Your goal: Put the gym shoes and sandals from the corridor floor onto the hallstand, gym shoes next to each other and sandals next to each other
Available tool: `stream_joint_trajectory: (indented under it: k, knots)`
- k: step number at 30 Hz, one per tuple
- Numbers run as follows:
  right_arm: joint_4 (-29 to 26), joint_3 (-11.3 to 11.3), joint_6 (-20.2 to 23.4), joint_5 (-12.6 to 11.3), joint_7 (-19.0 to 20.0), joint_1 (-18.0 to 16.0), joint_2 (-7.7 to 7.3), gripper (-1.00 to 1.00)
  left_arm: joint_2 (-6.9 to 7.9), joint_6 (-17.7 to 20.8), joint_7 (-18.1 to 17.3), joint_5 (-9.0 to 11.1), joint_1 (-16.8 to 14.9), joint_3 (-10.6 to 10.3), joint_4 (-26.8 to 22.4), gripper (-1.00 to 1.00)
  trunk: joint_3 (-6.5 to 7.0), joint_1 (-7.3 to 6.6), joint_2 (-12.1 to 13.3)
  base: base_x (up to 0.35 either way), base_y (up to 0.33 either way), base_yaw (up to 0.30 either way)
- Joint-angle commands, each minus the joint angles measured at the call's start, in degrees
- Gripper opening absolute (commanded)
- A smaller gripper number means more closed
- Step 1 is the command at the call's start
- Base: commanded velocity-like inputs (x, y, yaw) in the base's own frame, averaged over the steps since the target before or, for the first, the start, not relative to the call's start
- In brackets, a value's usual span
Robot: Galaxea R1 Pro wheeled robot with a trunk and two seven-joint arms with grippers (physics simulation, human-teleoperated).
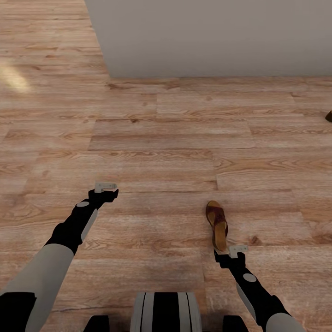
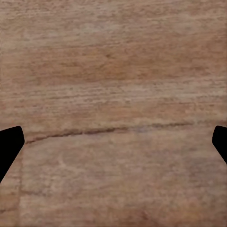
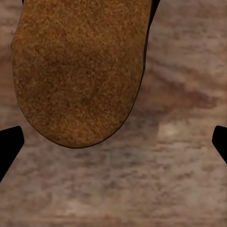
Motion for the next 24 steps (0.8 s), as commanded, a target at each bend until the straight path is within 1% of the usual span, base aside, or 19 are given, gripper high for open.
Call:
stream_joint_trajectory:
  k: [1,13,24]
  knots:
    - [0.03,0.16,-0.15,0.13,-0.03,-0.02,-0.04,1.00,0.05,0.32,-0.03,0.21,0.00,-0.13,-0.09,1.00,-0.03,-0.01,-0.01,0.000,0.000,0.000]
    - [0.03,0.14,-0.15,0.17,-0.04,-0.02,-0.04,1.00,0.07,0.32,0.02,0.21,0.02,-0.21,-0.09,1.00,-0.04,-0.01,-0.01,0.000,0.000,0.000]
    - [0.03,0.15,-0.15,0.15,-0.06,-0.02,-0.04,1.00,0.07,0.32,0.29,0.21,0.02,-0.20,-0.06,1.00,-0.04,-0.01,-0.01,0.041,0.015,0.000]
